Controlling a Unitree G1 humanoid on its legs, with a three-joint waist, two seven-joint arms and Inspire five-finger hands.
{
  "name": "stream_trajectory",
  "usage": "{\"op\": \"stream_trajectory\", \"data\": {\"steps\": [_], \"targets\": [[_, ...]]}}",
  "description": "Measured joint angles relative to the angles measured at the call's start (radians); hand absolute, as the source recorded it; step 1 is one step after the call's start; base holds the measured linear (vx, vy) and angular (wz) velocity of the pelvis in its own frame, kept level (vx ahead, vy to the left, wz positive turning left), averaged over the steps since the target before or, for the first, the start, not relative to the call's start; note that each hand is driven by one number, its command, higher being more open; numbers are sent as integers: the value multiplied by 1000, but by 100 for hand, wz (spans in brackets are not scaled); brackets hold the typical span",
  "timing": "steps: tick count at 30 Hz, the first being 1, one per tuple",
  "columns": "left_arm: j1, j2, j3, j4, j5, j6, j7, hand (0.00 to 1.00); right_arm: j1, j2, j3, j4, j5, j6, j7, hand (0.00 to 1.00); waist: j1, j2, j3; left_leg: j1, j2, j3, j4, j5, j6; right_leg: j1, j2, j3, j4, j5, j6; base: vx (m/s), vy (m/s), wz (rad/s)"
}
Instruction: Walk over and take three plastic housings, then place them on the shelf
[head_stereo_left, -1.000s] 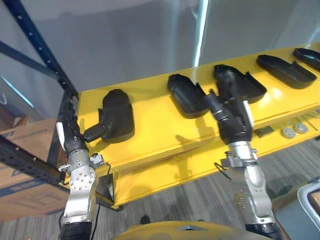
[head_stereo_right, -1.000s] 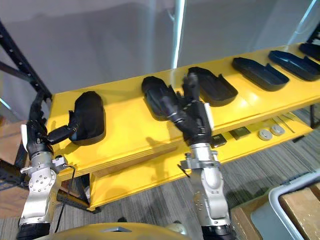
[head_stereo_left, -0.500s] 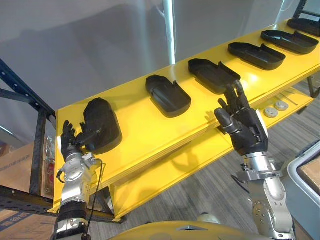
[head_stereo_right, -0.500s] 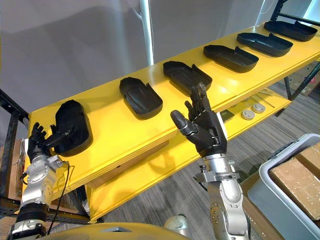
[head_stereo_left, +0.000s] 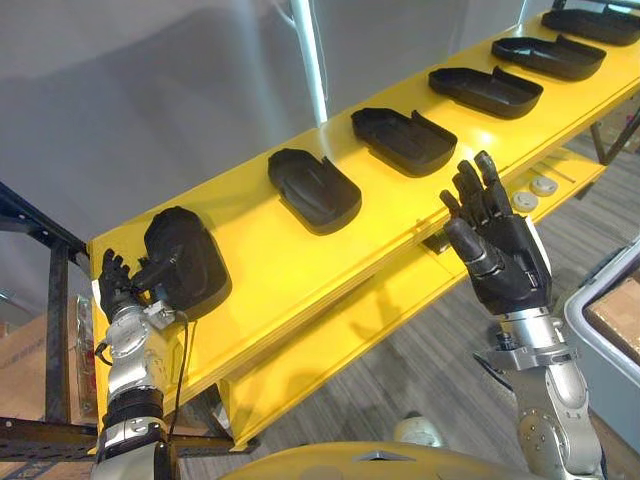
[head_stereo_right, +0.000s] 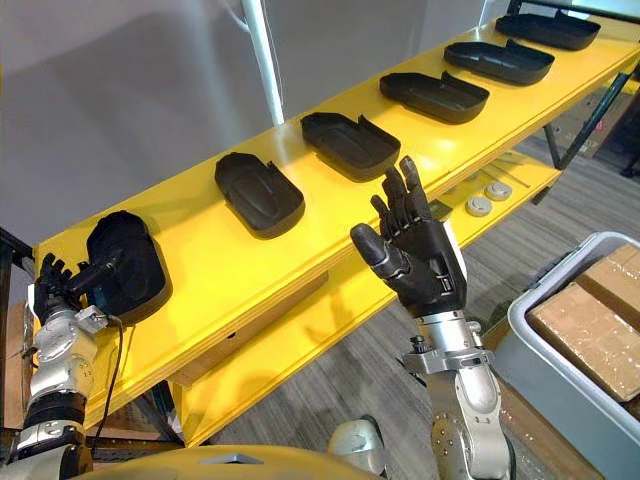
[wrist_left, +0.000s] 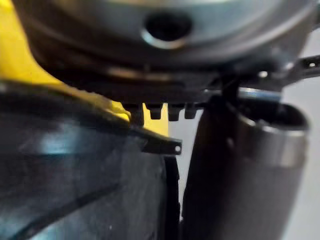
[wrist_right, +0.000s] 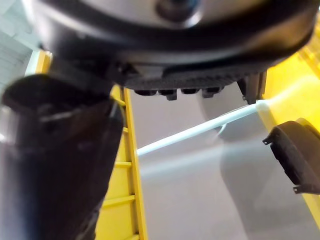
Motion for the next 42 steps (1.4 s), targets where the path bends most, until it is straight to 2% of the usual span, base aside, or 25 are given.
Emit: {"op": "stream_trajectory", "data": {"steps": [2, 5, 10, 13, 18, 25, 34, 42], "targets": [[-2, 0, -9, 1, -37, -9, -18, 100, 0, -1, 0, -2, 0, 1, 16, 100, -3, 2, 4, 3, 0, 7, 2, 1, 1, 0, -2, -1, 6, -6, 2, 21, -6, 1], [-2, 0, -29, 11, -85, -36, -26, 100, -3, -13, 6, -9, -1, 21, 97, 100, -2, -1, 10, 13, -6, 7, 3, 7, -1, -2, -3, 0, 36, -26, 4, 34, -20, 2], [-22, 1, -120, 20, -87, -98, -4, 100, -75, -112, 160, -34, -1, 42, 232, 100, 8, -12, 33, 4, -19, -26, 3, 13, 4, -18, -21, -22, 86, -57, 10, -5, -20, 16], [-66, 11, -174, 20, -83, -112, 0, 100, -156, -126, 262, -34, -6, 51, 254, 100, 20, -19, 42, -36, -24, -58, 3, 27, 11, -42, -31, -50, 95, -58, 11, -23, -19, 30], [-136, 31, -219, 20, -83, -130, 0, 100, -264, -145, 330, -18, -6, 66, 260, 100, 43, -40, 83, -61, -27, -92, 4, 50, 17, -59, -39, -78, 113, -59, 10, -26, -27, 22], [-219, 61, -257, 20, -85, -130, 0, 100, -327, -154, 383, 21, -6, 83, 232, 100, 44, -49, 127, -106, -33, -121, 4, 69, 24, -98, -51, -101, 138, -61, 7, -43, -16, 13], [-263, 97, -292, 20, -91, -123, -4, 100, -331, -151, 414, 21, -6, 102, 226, 100, 47, -64, 142, -111, -36, -114, 4, 67, 22, -105, -54, -97, 141, -59, 9, 0, 0, 0], [-312, 100, -297, 31, -85, -96, -32, 100, -320, -148, 426, 21, -9, 108, 228, 100, 44, -66, 143, -103, -34, -82, 4, 59, 15, -119, -54, -68, 150, -59, 9, 19, -3, -11]]}}
